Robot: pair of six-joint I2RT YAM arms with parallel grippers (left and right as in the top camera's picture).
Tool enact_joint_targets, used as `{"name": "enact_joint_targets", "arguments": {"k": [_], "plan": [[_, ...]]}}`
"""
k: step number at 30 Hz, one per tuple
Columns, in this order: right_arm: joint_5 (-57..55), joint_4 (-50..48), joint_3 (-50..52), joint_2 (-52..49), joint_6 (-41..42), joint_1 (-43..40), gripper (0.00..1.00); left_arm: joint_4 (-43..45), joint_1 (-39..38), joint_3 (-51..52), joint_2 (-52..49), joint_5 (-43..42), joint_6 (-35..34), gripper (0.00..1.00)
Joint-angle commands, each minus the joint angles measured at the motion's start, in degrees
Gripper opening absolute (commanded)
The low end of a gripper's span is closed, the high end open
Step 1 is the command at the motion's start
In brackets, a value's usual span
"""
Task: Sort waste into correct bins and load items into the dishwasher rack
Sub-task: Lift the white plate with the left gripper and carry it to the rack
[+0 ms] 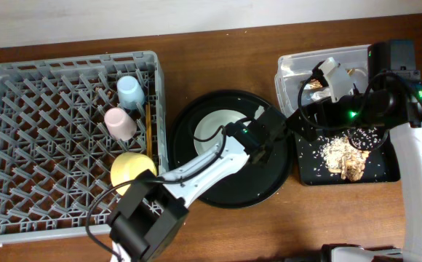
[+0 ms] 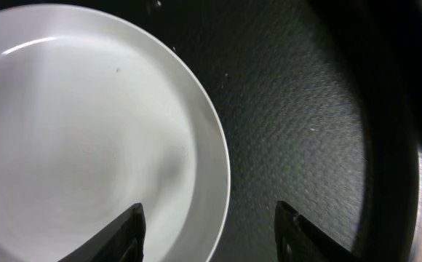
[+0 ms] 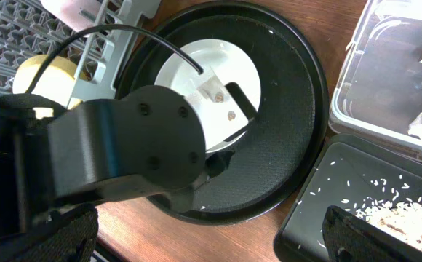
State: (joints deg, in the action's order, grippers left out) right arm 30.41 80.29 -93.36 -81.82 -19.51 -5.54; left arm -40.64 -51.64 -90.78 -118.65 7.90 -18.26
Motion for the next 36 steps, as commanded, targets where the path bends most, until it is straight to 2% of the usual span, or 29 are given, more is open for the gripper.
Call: {"name": "enact_joint_targets", "arguments": {"k": [1, 5, 7, 13, 14, 15, 19, 25, 31, 33, 36], "plan": [[0.1, -0.2, 0.2, 0.0, 0.3, -0.1, 0.99, 0.3, 0.0, -0.7, -5.0, 0.8, -0.4, 0.55], [0.2, -0.2, 0.2, 0.0, 0.3, -0.1, 0.99, 1.5, -0.1, -0.7, -8.0, 0.9, -0.4, 0.53], [0.1, -0.2, 0.2, 0.0, 0.3, -0.1, 0.99, 1.4, -0.1, -0.7, -8.4, 0.9, -0.4, 0.48], [0.2, -0.2, 0.2, 0.0, 0.3, -0.1, 0.99, 1.1, -0.1, -0.7, -8.4, 1.0, -0.3, 0.15], [0.1, -0.2, 0.2, 0.0, 0.3, -0.1, 0.99, 1.1, -0.1, -0.8, -8.3, 1.0, -0.3, 0.05], [0.1, -0.2, 0.2, 0.0, 0.3, -0.1, 0.99, 1.1, 0.0, -0.8, -8.3, 0.9, -0.3, 0.00], [0.1, -0.2, 0.2, 0.0, 0.3, -0.1, 0.99, -1.2, 0.5, -1.9, -5.8, 0.9, -0.3, 0.00], [0.1, -0.2, 0.2, 0.0, 0.3, -0.1, 0.99, -3.8, 5.1, -2.2, 4.5, -0.7, -0.2, 0.00], [0.1, -0.2, 0.2, 0.0, 0.3, -0.1, 0.99, -2.8, 17.4, -2.4, 12.5, -30.3, 4.7, 0.00], [0.1, -0.2, 0.2, 0.0, 0.3, -0.1, 0.99, -1.1, 23.3, -3.0, 14.8, -46.8, 7.9, 0.00], [0.1, -0.2, 0.2, 0.0, 0.3, -0.1, 0.99, 2.9, 34.7, -4.0, 15.8, -72.5, 7.8, 0.00]]}}
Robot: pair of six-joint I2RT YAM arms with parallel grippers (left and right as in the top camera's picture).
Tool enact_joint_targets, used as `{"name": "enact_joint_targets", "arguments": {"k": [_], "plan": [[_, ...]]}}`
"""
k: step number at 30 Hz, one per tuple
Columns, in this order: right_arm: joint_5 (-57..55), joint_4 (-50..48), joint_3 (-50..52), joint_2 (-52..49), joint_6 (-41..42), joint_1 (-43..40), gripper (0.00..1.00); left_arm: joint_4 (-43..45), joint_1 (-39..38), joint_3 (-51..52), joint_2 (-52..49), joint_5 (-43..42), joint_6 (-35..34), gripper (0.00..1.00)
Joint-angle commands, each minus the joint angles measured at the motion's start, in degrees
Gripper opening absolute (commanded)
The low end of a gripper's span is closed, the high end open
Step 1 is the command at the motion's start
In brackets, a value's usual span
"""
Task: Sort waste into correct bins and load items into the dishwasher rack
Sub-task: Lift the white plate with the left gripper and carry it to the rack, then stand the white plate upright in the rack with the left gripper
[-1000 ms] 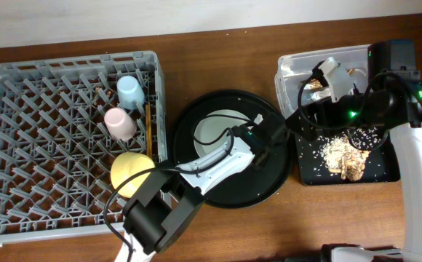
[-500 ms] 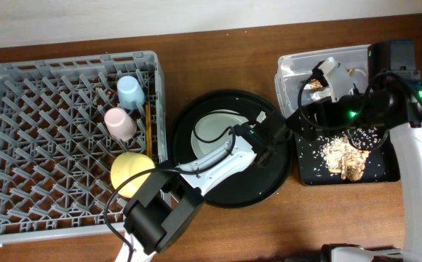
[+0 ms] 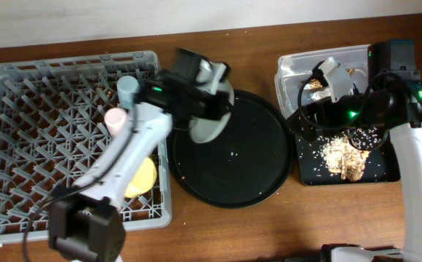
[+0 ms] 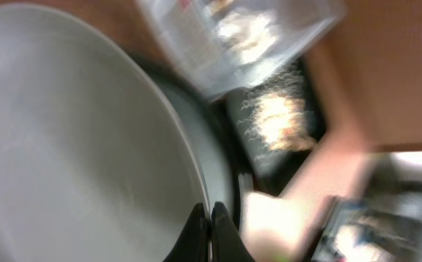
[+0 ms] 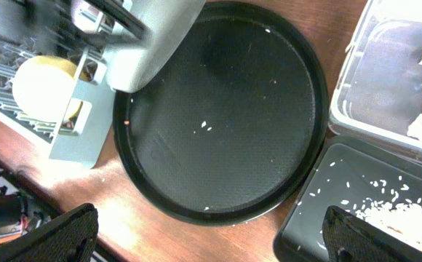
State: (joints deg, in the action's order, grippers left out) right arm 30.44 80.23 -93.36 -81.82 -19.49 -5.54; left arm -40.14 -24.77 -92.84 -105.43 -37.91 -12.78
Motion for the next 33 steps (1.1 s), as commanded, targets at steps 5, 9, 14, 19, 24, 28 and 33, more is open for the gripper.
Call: {"name": "enact_joint_targets", "arguments": {"k": [5, 9, 14, 19, 24, 28, 33], "plan": [[0.1, -0.2, 0.2, 0.0, 0.3, -0.1, 0.99, 3.2, 24.0, -1.9, 2.6, -44.4, 2.1, 0.00], [0.1, -0.2, 0.2, 0.0, 0.3, -0.1, 0.99, 3.0, 31.1, -1.9, 2.6, -50.0, 2.1, 0.00], [0.1, -0.2, 0.2, 0.0, 0.3, -0.1, 0.99, 0.2, 38.4, -1.9, 2.6, -49.7, 0.7, 0.00], [0.1, -0.2, 0.2, 0.0, 0.3, -0.1, 0.99, -1.3, 40.8, -0.6, 2.3, -46.3, 0.7, 0.00], [0.1, -0.2, 0.2, 0.0, 0.3, -0.1, 0.99, -1.4, 40.7, 3.3, 0.1, -46.3, 0.7, 0.00], [0.1, -0.2, 0.2, 0.0, 0.3, -0.1, 0.99, -0.8, 40.7, 5.1, -2.6, -46.4, 1.7, 0.00], [0.1, -0.2, 0.2, 0.0, 0.3, -0.1, 0.99, -0.4, 40.7, 5.1, -7.6, -46.3, 2.7, 0.00]]}}
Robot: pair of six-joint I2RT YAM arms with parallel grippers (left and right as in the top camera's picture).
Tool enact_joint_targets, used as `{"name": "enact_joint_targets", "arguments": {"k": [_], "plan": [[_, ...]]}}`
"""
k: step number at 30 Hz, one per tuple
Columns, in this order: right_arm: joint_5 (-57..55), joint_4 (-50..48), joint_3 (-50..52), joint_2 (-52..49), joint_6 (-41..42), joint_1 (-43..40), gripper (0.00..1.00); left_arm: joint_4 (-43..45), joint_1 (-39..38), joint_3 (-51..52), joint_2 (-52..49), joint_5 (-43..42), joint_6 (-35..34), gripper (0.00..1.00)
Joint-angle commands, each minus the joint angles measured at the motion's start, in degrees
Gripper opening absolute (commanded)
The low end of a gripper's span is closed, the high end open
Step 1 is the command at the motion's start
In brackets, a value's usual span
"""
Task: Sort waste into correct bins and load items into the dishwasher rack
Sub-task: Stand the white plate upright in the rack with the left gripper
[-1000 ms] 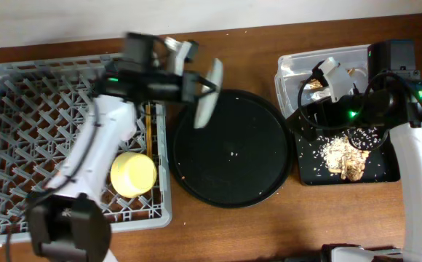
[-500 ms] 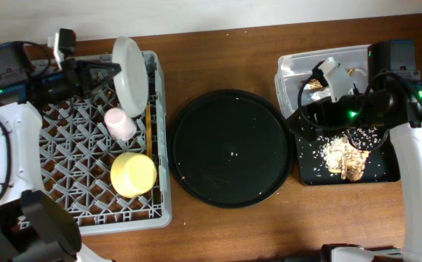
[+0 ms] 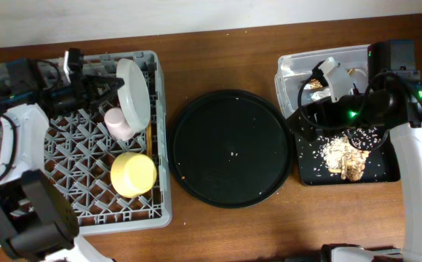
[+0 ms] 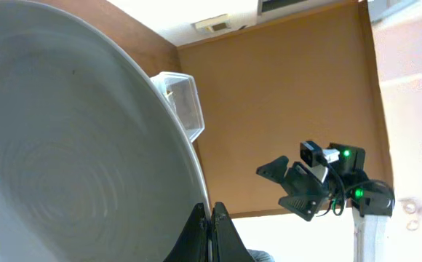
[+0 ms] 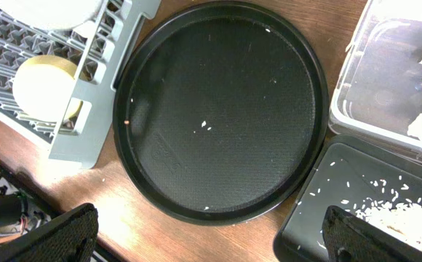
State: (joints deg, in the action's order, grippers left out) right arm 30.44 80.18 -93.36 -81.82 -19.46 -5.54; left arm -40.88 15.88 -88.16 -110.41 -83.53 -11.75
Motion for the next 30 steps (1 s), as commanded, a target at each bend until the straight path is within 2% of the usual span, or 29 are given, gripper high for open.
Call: {"name": "enact_joint_targets", "arguments": {"k": [1, 6, 10, 12, 13, 15, 22, 24, 25, 28, 30], "plan": [[0.1, -0.1, 0.2, 0.0, 0.3, -0.1, 0.99, 0.3, 0.0, 0.6, -3.5, -0.7, 2.5, 0.00], [0.1, -0.1, 0.2, 0.0, 0.3, -0.1, 0.99, 1.4, 0.0, 1.3, -7.7, -2.4, 2.5, 0.00], [0.1, -0.1, 0.2, 0.0, 0.3, -0.1, 0.99, 1.5, 0.0, 1.3, -7.9, 0.7, 3.9, 0.02], [0.1, -0.1, 0.2, 0.0, 0.3, -0.1, 0.99, 1.4, 0.0, 1.3, -7.9, 4.1, 3.9, 0.51], [0.1, -0.1, 0.2, 0.0, 0.3, -0.1, 0.99, 1.4, 0.0, 1.3, -7.9, 4.1, 3.7, 0.69], [0.1, -0.1, 0.2, 0.0, 0.3, -0.1, 0.99, 1.4, 0.1, 1.1, -7.9, 4.0, 2.8, 0.75], [0.1, -0.1, 0.2, 0.0, 0.3, -0.1, 0.99, 1.4, 4.6, -4.1, -3.8, 5.3, -1.3, 0.78], [0.1, -0.1, 0.2, 0.0, 0.3, -0.1, 0.99, 1.4, 5.1, -4.4, 0.1, 6.9, -2.0, 0.77], [0.1, -0.1, 0.2, 0.0, 0.3, -0.1, 0.99, 1.3, 4.9, -4.4, 2.6, 6.9, -1.9, 0.66], [0.1, -0.1, 0.2, 0.0, 0.3, -0.1, 0.99, 0.9, 0.8, -4.4, 10.6, 14.6, -1.9, 0.00], [0.1, -0.1, 0.2, 0.0, 0.3, -0.1, 0.99, -1.1, -8.4, -4.4, 15.8, 31.1, -1.9, 0.00]]}}
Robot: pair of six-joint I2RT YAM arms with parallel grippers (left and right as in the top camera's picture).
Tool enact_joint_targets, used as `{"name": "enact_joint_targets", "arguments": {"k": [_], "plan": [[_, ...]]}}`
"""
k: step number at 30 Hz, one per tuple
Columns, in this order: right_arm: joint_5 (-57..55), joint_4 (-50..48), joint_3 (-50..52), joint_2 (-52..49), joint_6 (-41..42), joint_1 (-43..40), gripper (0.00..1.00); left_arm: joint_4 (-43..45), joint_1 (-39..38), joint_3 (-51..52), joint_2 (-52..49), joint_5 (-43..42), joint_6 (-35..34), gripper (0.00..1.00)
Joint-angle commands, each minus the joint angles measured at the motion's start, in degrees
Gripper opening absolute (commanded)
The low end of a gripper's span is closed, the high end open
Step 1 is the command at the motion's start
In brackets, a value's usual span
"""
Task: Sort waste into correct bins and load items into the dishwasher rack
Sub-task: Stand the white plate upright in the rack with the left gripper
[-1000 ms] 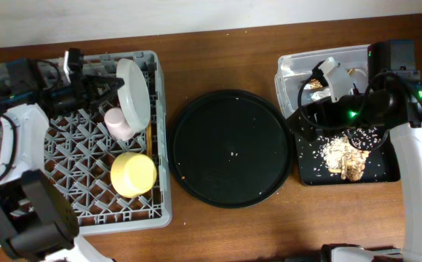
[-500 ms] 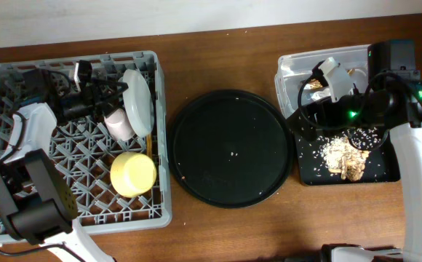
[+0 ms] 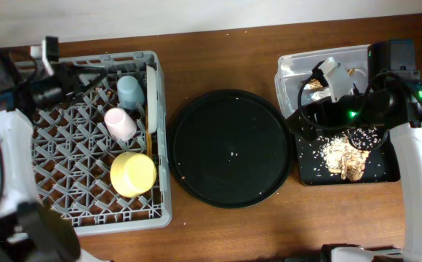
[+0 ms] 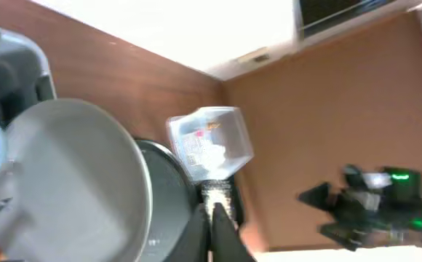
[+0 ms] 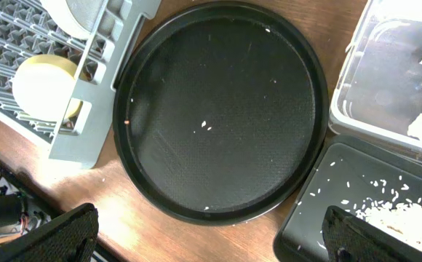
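The white plate (image 3: 153, 89) stands on edge in the grey dishwasher rack (image 3: 22, 211), near its right wall, beside a blue cup (image 3: 129, 91). In the left wrist view the plate (image 4: 73, 182) is apart from my left gripper (image 4: 211, 218), whose fingers are shut together on nothing. From overhead the left gripper (image 3: 98, 75) sits over the rack's back left. My right gripper (image 5: 211, 240) hangs wide open above the round black tray (image 5: 222, 109), which holds only a few rice grains.
A pink cup (image 3: 120, 122) and a yellow bowl (image 3: 133, 173) sit in the rack. A clear bin (image 3: 320, 73) with wrappers and a black bin (image 3: 345, 156) with rice and food scraps stand at the right. The tray (image 3: 231, 148) lies between rack and bins.
The left gripper held the plate tilted over the rack. Now the plate stands on edge in the rack, let go, and the gripper is farther left, shut and empty. The right arm is unchanged.
First my left gripper was open around the plate's rim on the black tray. Then it was shut on the plate at the tray's left edge, then held it over the rack. Now the plate rests in the rack, released, and the tray is bare.
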State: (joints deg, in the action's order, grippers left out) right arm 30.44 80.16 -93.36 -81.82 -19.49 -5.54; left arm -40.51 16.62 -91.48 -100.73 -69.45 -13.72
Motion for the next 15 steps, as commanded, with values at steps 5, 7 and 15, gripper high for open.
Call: {"name": "enact_joint_targets", "arguments": {"k": [5, 7, 15], "plan": [[0.1, -0.1, 0.2, 0.0, 0.3, -0.1, 0.99, -2.4, -32.7, -1.1, 3.8, 49.6, -0.1, 0.00], [0.1, -0.1, 0.2, 0.0, 0.3, -0.1, 0.99, -2.4, -35.1, -1.1, 2.4, 54.9, -0.2, 0.00], [0.1, -0.1, 0.2, 0.0, 0.3, -0.1, 0.99, -8.9, -29.7, -1.1, -0.8, 69.3, 0.3, 0.00]]}}
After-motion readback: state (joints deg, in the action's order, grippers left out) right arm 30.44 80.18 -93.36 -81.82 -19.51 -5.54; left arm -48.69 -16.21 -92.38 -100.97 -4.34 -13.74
